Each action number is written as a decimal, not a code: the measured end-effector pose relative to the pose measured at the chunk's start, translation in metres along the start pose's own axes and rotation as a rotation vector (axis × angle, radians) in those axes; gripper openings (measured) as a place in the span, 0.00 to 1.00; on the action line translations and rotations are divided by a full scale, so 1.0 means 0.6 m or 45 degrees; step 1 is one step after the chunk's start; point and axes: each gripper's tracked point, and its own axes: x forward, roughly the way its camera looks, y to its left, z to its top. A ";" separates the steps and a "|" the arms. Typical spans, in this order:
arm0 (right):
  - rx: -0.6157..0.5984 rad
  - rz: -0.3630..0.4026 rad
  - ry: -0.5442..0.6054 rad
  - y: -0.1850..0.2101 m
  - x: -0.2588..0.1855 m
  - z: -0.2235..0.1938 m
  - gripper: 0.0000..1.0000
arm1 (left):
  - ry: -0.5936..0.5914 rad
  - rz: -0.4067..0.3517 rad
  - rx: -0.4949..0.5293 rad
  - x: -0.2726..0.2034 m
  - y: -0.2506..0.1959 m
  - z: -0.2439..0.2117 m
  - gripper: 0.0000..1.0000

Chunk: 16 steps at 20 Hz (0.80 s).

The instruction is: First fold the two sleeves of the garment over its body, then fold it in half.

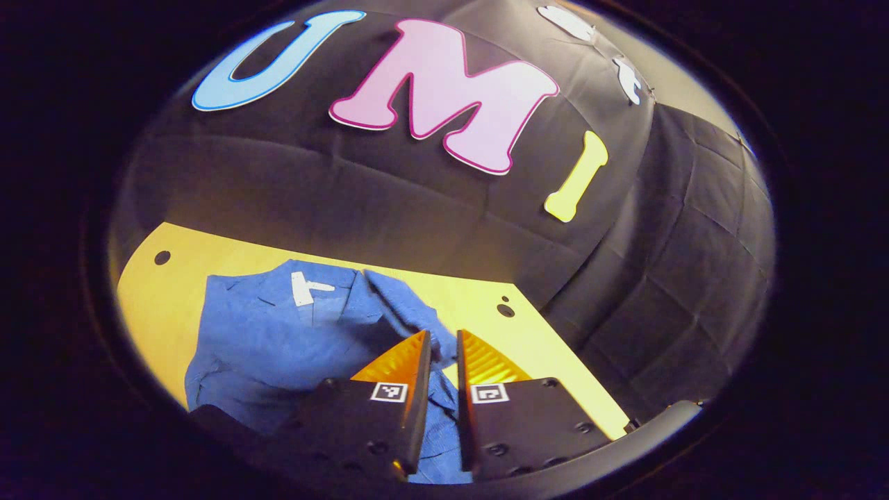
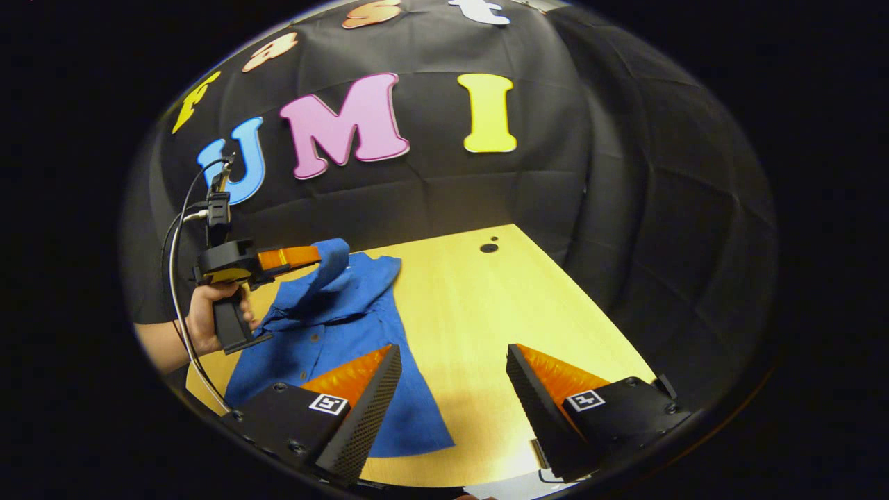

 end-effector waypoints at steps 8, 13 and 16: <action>0.012 0.073 0.141 0.047 0.025 -0.073 0.98 | 0.049 0.164 0.063 -0.118 0.086 -0.064 0.85; -0.023 0.130 0.351 0.100 0.046 -0.175 0.98 | 0.226 0.428 0.179 -0.337 0.227 -0.194 0.85; -0.039 0.104 0.465 0.097 0.059 -0.234 0.99 | 0.449 0.560 0.121 -0.441 0.298 -0.309 0.85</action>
